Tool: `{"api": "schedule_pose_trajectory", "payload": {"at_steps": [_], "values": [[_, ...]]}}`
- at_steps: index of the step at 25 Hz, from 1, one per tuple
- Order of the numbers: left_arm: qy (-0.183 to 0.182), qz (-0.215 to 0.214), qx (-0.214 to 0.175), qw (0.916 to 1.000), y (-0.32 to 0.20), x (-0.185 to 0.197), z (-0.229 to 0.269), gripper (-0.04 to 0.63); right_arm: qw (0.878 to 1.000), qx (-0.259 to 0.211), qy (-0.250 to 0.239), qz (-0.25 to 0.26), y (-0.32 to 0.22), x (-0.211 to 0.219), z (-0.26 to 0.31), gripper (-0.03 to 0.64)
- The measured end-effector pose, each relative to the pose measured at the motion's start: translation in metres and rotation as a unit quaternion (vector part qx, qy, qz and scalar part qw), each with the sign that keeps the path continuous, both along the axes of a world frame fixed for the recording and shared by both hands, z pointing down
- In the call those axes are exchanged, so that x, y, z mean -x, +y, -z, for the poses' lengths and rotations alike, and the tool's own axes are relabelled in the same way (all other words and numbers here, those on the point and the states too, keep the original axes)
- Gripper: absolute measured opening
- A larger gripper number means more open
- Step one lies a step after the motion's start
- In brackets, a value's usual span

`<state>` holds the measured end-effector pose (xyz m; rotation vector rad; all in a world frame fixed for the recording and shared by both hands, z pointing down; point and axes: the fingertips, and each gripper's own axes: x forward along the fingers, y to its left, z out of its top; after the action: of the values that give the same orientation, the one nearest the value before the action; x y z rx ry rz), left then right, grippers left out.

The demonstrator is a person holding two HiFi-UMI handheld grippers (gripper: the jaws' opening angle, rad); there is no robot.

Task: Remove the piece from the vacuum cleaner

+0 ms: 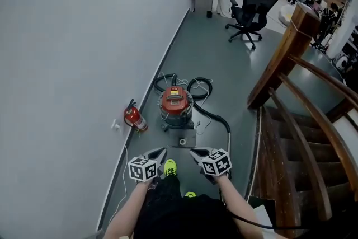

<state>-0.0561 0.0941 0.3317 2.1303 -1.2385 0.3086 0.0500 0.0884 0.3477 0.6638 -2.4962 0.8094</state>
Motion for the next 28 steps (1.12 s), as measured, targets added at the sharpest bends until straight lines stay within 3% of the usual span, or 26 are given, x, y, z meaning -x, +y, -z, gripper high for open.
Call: {"api": "schedule_pose_trajectory", "payload": {"at_steps": [8, 17, 23, 28], "values": [[-0.005, -0.001, 0.008, 1.0000, 0.061, -0.027, -0.007, 0.009, 1.000, 0.012, -0.010, 0.004, 0.054, -0.023, -0.012, 0.029], [0.002, -0.011, 0.004, 0.9999, 0.074, -0.040, -0.006, 0.011, 1.000, 0.017, -0.024, 0.007, 0.073, -0.019, -0.011, 0.029], [0.011, -0.013, -0.001, 0.9999, 0.077, -0.040, -0.004, 0.009, 1.000, -0.001, -0.029, 0.000, 0.069, -0.010, 0.007, 0.017], [-0.019, -0.021, -0.042, 0.9987, 0.093, -0.041, 0.002, 0.009, 0.998, -0.041, -0.040, -0.010, 0.080, 0.010, 0.025, 0.015]]}}
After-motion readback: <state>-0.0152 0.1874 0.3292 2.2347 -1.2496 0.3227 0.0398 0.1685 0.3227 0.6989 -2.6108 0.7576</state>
